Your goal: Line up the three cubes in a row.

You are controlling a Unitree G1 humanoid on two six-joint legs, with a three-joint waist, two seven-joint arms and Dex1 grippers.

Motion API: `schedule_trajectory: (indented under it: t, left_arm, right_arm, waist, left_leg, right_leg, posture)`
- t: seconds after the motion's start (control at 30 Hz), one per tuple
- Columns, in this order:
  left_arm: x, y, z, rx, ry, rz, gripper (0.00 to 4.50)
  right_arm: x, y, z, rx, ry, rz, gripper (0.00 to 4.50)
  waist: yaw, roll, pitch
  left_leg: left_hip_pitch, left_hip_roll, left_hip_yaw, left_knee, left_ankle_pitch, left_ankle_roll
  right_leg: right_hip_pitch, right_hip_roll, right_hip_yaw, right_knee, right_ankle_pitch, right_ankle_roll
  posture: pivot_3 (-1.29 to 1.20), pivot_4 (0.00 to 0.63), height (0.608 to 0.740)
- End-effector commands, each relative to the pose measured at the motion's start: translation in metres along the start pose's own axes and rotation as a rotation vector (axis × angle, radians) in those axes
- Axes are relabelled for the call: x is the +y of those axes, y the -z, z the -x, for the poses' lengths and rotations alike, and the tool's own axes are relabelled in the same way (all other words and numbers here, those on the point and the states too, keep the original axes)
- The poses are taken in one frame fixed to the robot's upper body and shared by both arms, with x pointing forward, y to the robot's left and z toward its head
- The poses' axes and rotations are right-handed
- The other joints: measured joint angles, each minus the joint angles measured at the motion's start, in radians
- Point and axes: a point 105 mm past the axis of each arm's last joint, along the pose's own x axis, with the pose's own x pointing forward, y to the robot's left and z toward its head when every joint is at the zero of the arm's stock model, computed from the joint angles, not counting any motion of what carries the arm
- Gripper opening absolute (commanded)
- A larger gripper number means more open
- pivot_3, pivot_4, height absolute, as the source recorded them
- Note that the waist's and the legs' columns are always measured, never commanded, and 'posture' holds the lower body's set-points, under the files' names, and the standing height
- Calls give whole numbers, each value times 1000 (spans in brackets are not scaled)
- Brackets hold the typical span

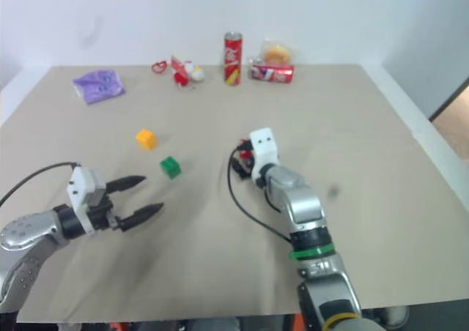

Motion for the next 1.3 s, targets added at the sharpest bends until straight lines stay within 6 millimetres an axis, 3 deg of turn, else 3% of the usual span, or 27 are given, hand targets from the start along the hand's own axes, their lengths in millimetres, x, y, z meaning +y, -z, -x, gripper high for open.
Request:
schedule_trajectory:
  t: [0.03, 0.3, 0.4, 0.6, 0.87, 0.93, 1.07, 1.17, 1.3]
  left_arm:
    - [-4, -10, 0, -34, 2, -33, 4482]
    - [-3, -8, 0, -35, -14, -32, 4482]
    - [-3, -8, 0, -37, -22, -32, 4500]
    - [-3, -7, 1, -37, -30, -31, 4500]
    - [-2, -9, 4, -41, -41, -33, 4500]
    - [-1, -10, 5, -42, -39, -30, 4500]
    - [-1, -9, 10, -18, 0, -34, 4500]
    - [-1, -9, 12, -4, 27, -41, 4500]
    - [-3, -10, 11, -8, 51, -37, 4500]
  right_arm:
    - [-4, -23, -1, -76, 24, 22, 4125]
    - [-7, -26, -5, -82, 35, 33, 4125]
    - [-6, -26, -5, -83, 29, 40, 3306]
    - [-7, -27, -7, -85, 33, 41, 1224]
    - [-8, -35, -8, -121, -27, 34, 1197]
    - [-3, -43, -4, -162, -129, 38, 1197]
    - [26, -47, 33, -221, -583, 215, 1197]
    - [23, -38, 62, -181, -826, 327, 1197]
    - [10, -32, 71, -114, -942, 431, 1197]
  waist:
    - [0, 0, 0]
    - [0, 0, 0]
    - [0, 0, 0]
    - [0, 0, 0]
    - [-1, 0, 0]
    - [0, 0, 0]
    - [0, 0, 0]
    - [1, 0, 0]
    - [-4, 0, 0]
  left_leg:
    - [0, 0, 0, 0, 0, 0]
    - [0, 0, 0, 0, 0, 0]
    - [0, 0, 0, 0, 0, 0]
    - [0, 0, 0, 0, 0, 0]
    - [0, 0, 0, 0, 0, 0]
    - [0, 0, 1, 0, 0, 0]
    - [0, 0, 1, 0, 0, 1]
    - [0, 0, 0, 0, -1, 1]
    - [1, 0, 1, 1, -1, 2]
  right_leg:
    - [0, 0, 0, 0, 0, 0]
    - [0, 0, 0, 0, 0, 0]
    - [0, 0, 0, 0, 0, 0]
    - [0, 0, 0, 0, 0, 0]
    - [0, 0, 0, 0, 0, 0]
    - [0, 0, 1, 0, 0, 0]
    - [0, 0, 0, 0, 0, 0]
    - [0, 0, 0, 0, -1, -1]
    - [0, 0, 0, 0, -1, -1]
  posture:
    - [0, 150, 740]
    - [0, 150, 740]
    - [0, 150, 740]
    - [0, 150, 740]
    - [0, 150, 740]
    - [0, 150, 740]
    - [0, 150, 740]
    - [0, 150, 740]
    - [0, 150, 740]
